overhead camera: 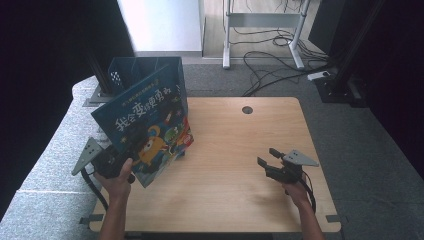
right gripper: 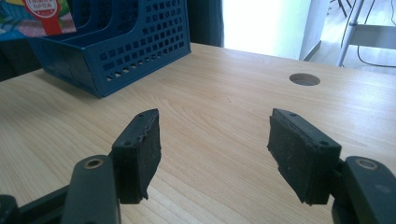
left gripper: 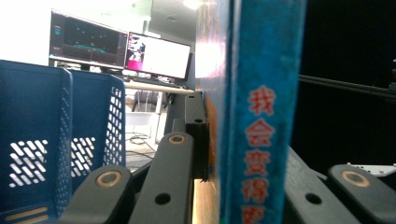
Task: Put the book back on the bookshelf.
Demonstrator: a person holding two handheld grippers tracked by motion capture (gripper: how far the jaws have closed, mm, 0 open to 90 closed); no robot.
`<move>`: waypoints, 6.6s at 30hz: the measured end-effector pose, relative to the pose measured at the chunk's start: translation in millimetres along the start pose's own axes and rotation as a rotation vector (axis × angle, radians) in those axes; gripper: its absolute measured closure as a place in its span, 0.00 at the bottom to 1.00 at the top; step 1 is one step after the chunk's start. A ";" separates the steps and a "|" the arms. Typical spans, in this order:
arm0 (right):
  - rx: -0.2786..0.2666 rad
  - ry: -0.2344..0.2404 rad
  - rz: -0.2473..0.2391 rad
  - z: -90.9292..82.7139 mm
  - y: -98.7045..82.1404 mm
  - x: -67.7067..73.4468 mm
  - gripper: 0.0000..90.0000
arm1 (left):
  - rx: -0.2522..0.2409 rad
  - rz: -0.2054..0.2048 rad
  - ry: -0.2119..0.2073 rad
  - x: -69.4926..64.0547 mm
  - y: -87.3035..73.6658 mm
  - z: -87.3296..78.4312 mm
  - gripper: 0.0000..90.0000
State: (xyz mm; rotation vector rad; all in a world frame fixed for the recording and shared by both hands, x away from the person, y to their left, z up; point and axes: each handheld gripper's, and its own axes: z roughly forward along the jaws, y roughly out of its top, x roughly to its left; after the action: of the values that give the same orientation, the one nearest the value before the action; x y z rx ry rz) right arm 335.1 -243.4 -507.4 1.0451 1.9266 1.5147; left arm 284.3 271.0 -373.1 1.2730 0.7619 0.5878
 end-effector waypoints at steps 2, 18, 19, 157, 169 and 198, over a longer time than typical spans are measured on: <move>0.003 -0.004 0.001 0.7 -1.0 0.0 0.37 | -0.004 0.000 0.008 2.0 1.2 -1.0 0.92; 0.019 -0.001 -0.002 3.4 -3.2 0.5 0.37 | -0.035 0.012 0.092 20.9 14.7 3.4 0.92; 0.021 -0.001 -0.004 3.4 -3.2 1.1 0.37 | -0.039 0.011 0.099 22.0 15.3 4.7 0.92; 0.028 -0.009 -0.037 0.5 -7.8 7.0 0.37 | -0.112 0.114 0.444 51.0 -47.1 162.2 0.92; 0.029 -0.009 -0.041 1.5 -7.6 8.5 0.37 | -0.109 0.123 0.437 47.8 -50.3 159.2 0.92; 0.029 -0.009 -0.044 1.5 -7.9 9.0 0.37 | -0.026 0.145 0.476 44.4 -71.2 172.2 0.92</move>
State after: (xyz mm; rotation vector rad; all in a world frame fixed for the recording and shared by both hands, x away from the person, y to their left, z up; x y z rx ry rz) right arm 328.7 -236.1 -514.6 1.0137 1.9579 1.4598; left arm 444.6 183.5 -430.9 1.1823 1.0531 1.0372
